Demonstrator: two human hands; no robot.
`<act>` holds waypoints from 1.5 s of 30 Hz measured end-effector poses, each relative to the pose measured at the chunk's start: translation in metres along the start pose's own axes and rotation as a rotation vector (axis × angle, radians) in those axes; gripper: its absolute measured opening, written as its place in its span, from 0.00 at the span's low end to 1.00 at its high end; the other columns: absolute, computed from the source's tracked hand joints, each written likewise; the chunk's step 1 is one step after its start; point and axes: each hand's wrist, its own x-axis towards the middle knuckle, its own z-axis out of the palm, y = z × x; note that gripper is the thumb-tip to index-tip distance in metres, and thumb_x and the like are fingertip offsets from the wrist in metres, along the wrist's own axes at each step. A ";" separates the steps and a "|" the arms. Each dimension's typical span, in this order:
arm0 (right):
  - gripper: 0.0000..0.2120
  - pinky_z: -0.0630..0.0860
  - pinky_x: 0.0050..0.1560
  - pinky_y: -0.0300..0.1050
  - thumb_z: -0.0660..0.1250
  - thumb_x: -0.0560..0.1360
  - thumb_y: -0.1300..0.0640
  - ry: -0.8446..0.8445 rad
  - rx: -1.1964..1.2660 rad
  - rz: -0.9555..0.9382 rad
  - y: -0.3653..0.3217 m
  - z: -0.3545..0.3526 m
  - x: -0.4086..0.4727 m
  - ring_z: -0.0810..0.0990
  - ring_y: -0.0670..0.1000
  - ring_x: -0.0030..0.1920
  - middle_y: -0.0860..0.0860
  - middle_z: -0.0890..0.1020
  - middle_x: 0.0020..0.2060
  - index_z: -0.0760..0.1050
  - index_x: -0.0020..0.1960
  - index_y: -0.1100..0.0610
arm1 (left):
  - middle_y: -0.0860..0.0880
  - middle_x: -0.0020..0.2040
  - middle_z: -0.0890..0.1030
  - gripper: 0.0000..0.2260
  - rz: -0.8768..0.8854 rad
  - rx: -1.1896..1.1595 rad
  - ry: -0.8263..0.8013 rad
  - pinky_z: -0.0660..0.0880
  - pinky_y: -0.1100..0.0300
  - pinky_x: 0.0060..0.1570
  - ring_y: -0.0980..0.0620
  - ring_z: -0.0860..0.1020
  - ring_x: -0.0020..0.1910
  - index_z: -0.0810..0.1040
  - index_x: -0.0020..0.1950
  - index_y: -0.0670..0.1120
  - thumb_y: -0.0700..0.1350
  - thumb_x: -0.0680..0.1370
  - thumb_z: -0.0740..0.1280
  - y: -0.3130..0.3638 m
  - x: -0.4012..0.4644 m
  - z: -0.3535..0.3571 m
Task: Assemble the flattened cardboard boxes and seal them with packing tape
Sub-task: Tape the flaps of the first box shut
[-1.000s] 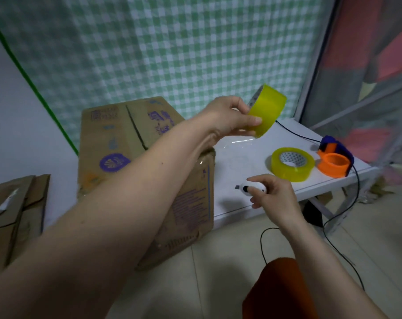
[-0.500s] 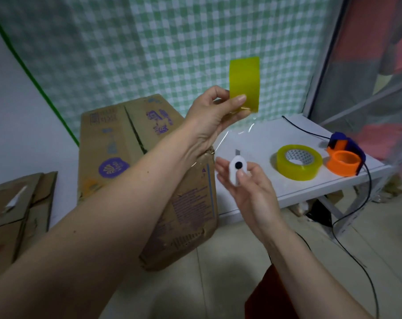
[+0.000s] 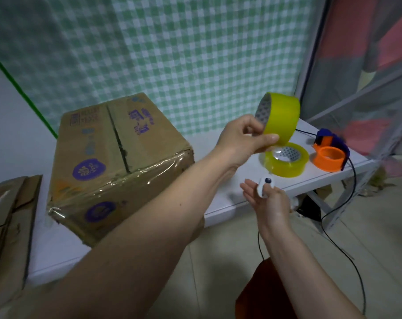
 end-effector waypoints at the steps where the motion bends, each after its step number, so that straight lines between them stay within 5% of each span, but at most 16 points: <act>1: 0.10 0.79 0.46 0.46 0.50 0.79 0.67 0.069 -0.021 -0.019 -0.004 -0.012 0.007 0.83 0.58 0.44 0.67 0.79 0.52 0.69 0.54 0.68 | 0.41 0.40 0.75 0.15 -0.026 0.008 0.059 0.81 0.60 0.38 0.46 0.77 0.36 0.69 0.35 0.42 0.28 0.72 0.71 -0.021 0.002 -0.002; 4: 0.13 0.79 0.43 0.44 0.53 0.80 0.65 0.179 -0.090 -0.043 -0.013 -0.041 0.022 0.83 0.56 0.42 0.64 0.81 0.50 0.69 0.60 0.70 | 0.42 0.40 0.74 0.15 -0.117 0.041 0.254 0.80 0.64 0.36 0.44 0.77 0.41 0.68 0.36 0.44 0.30 0.71 0.72 -0.083 0.007 -0.018; 8: 0.02 0.78 0.48 0.46 0.61 0.79 0.64 0.142 -0.170 -0.074 -0.017 -0.045 0.031 0.80 0.53 0.39 0.58 0.79 0.41 0.71 0.47 0.61 | 0.43 0.39 0.76 0.18 -0.135 0.234 0.420 0.73 0.57 0.42 0.49 0.74 0.40 0.69 0.34 0.48 0.33 0.68 0.76 -0.131 0.009 -0.037; 13: 0.10 0.75 0.43 0.47 0.67 0.75 0.62 0.098 -0.591 -0.119 -0.002 -0.036 0.064 0.75 0.53 0.40 0.52 0.75 0.35 0.71 0.37 0.56 | 0.44 0.42 0.75 0.20 -0.154 0.356 0.440 0.71 0.61 0.41 0.50 0.72 0.42 0.66 0.34 0.48 0.28 0.67 0.74 -0.159 0.006 -0.056; 17: 0.16 0.63 0.36 0.44 0.69 0.73 0.58 0.072 -0.953 -0.175 0.010 -0.027 0.087 0.70 0.54 0.36 0.49 0.69 0.27 0.67 0.30 0.54 | 0.45 0.42 0.75 0.13 -0.246 0.590 0.384 0.65 0.68 0.34 0.50 0.70 0.42 0.70 0.41 0.43 0.34 0.71 0.74 -0.167 -0.003 -0.079; 20: 0.08 0.69 0.49 0.47 0.69 0.74 0.52 0.117 -1.219 -0.169 0.017 -0.023 0.093 0.76 0.58 0.52 0.53 0.79 0.43 0.75 0.45 0.56 | 0.45 0.47 0.78 0.11 -0.282 0.669 0.355 0.63 0.63 0.37 0.49 0.73 0.46 0.76 0.53 0.41 0.37 0.73 0.72 -0.167 -0.006 -0.084; 23: 0.13 0.68 0.55 0.51 0.68 0.74 0.52 0.133 -1.363 -0.213 0.018 -0.021 0.093 0.71 0.59 0.60 0.56 0.78 0.53 0.72 0.53 0.58 | 0.42 0.59 0.80 0.18 -0.310 0.704 0.332 0.64 0.68 0.43 0.46 0.76 0.56 0.75 0.63 0.40 0.37 0.74 0.72 -0.163 -0.009 -0.081; 26: 0.17 0.66 0.58 0.52 0.69 0.74 0.52 0.141 -1.347 -0.243 0.013 -0.019 0.087 0.66 0.60 0.64 0.59 0.72 0.60 0.71 0.58 0.60 | 0.45 0.69 0.73 0.29 -0.311 0.761 0.277 0.64 0.68 0.56 0.46 0.71 0.66 0.66 0.73 0.44 0.39 0.74 0.72 -0.155 -0.017 -0.076; 30: 0.13 0.64 0.58 0.50 0.66 0.76 0.57 0.065 -1.199 -0.377 0.013 -0.009 0.074 0.67 0.60 0.62 0.59 0.72 0.58 0.71 0.58 0.61 | 0.43 0.76 0.61 0.34 -0.106 1.004 0.157 0.57 0.54 0.73 0.45 0.59 0.75 0.54 0.78 0.42 0.42 0.77 0.68 -0.138 -0.052 -0.068; 34: 0.08 0.70 0.53 0.48 0.64 0.76 0.62 -0.102 -1.034 -0.585 0.009 0.026 0.037 0.75 0.56 0.52 0.57 0.76 0.52 0.73 0.54 0.61 | 0.40 0.73 0.67 0.27 0.400 1.190 0.099 0.61 0.52 0.72 0.46 0.63 0.74 0.64 0.74 0.36 0.36 0.75 0.64 -0.097 -0.109 -0.074; 38: 0.06 0.73 0.49 0.47 0.61 0.77 0.65 -0.245 -0.828 -0.914 -0.006 0.070 -0.024 0.75 0.51 0.45 0.55 0.76 0.48 0.74 0.52 0.62 | 0.39 0.69 0.72 0.23 0.812 1.289 0.278 0.62 0.48 0.72 0.43 0.66 0.72 0.71 0.68 0.33 0.31 0.73 0.64 -0.039 -0.150 -0.098; 42: 0.08 0.71 0.49 0.42 0.59 0.75 0.70 -0.483 -0.751 -1.349 -0.010 0.113 -0.086 0.76 0.55 0.46 0.57 0.78 0.45 0.75 0.49 0.66 | 0.38 0.71 0.69 0.25 0.652 1.563 0.582 0.56 0.44 0.74 0.40 0.63 0.74 0.68 0.71 0.34 0.43 0.76 0.65 0.000 -0.170 -0.135; 45: 0.11 0.70 0.51 0.45 0.58 0.78 0.61 -0.587 -0.916 -1.208 0.000 0.145 -0.099 0.78 0.57 0.51 0.56 0.81 0.49 0.76 0.54 0.63 | 0.39 0.70 0.71 0.29 0.434 1.700 0.587 0.54 0.43 0.74 0.41 0.66 0.72 0.68 0.71 0.36 0.53 0.76 0.61 -0.003 -0.177 -0.153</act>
